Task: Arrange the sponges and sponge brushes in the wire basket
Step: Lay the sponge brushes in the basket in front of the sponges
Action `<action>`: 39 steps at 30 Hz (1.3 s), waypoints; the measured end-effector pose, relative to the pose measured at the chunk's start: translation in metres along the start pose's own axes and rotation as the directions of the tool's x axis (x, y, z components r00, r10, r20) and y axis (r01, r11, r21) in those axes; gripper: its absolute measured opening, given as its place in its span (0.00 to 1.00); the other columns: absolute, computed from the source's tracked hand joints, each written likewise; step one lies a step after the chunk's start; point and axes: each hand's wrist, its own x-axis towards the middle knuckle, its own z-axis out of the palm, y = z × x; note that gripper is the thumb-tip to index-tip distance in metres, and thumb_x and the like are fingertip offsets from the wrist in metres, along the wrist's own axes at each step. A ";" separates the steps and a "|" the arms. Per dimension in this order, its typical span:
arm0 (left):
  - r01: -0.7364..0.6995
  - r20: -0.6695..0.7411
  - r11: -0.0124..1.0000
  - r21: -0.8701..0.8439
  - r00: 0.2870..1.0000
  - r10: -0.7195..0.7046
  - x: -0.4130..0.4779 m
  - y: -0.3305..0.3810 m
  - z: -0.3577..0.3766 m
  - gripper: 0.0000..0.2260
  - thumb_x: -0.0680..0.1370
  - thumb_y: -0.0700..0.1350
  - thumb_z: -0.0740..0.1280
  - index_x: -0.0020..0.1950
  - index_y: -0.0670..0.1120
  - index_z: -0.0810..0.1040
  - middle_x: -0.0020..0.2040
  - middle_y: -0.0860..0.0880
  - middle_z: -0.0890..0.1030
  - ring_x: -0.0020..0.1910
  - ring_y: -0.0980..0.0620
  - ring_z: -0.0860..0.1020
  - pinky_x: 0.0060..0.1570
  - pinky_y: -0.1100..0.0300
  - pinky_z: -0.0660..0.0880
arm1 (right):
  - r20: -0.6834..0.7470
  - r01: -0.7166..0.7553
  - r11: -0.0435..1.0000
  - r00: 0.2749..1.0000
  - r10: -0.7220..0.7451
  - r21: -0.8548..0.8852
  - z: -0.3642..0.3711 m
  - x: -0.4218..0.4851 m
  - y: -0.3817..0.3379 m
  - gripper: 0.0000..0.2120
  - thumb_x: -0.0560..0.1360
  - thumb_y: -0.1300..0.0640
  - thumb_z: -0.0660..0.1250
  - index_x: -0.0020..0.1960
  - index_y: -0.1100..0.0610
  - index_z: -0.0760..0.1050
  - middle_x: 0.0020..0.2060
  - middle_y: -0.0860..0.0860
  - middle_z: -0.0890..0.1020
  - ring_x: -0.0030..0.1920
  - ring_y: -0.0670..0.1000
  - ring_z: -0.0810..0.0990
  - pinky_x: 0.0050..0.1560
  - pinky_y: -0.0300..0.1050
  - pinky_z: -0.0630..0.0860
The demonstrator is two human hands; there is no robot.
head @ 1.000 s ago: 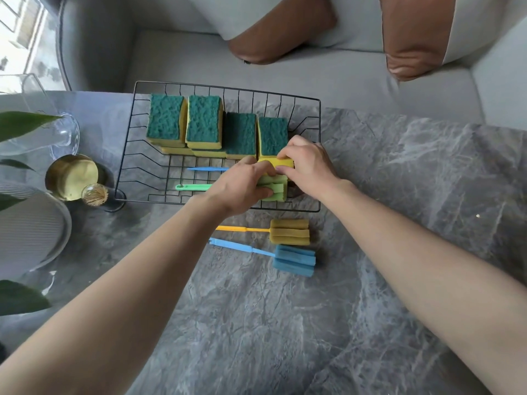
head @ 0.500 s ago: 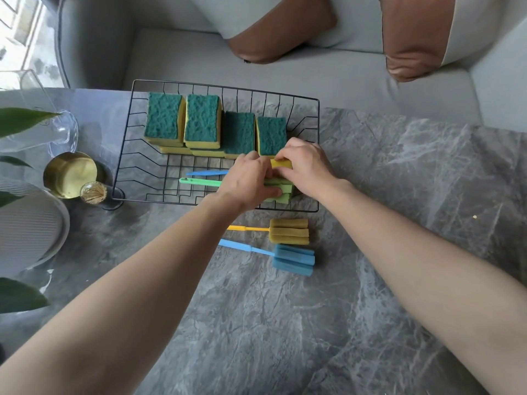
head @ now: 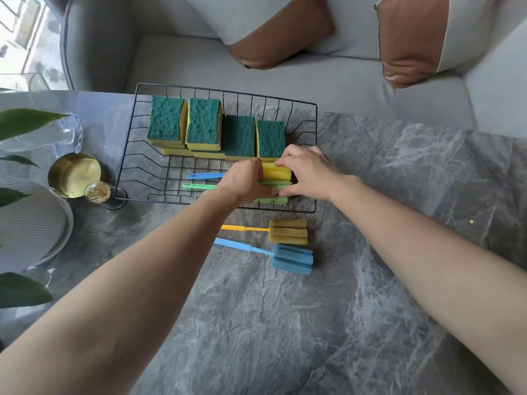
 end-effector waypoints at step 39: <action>-0.327 -0.017 0.945 -0.021 0.945 0.326 -0.158 -0.001 0.090 0.21 0.70 0.32 0.72 0.63 0.40 0.81 0.57 0.41 0.82 0.53 0.38 0.78 0.57 0.49 0.75 | -0.156 -0.208 0.895 0.945 0.288 0.393 0.089 -0.123 -0.052 0.24 0.73 0.52 0.74 0.67 0.57 0.75 0.63 0.52 0.76 0.62 0.56 0.76 0.64 0.54 0.73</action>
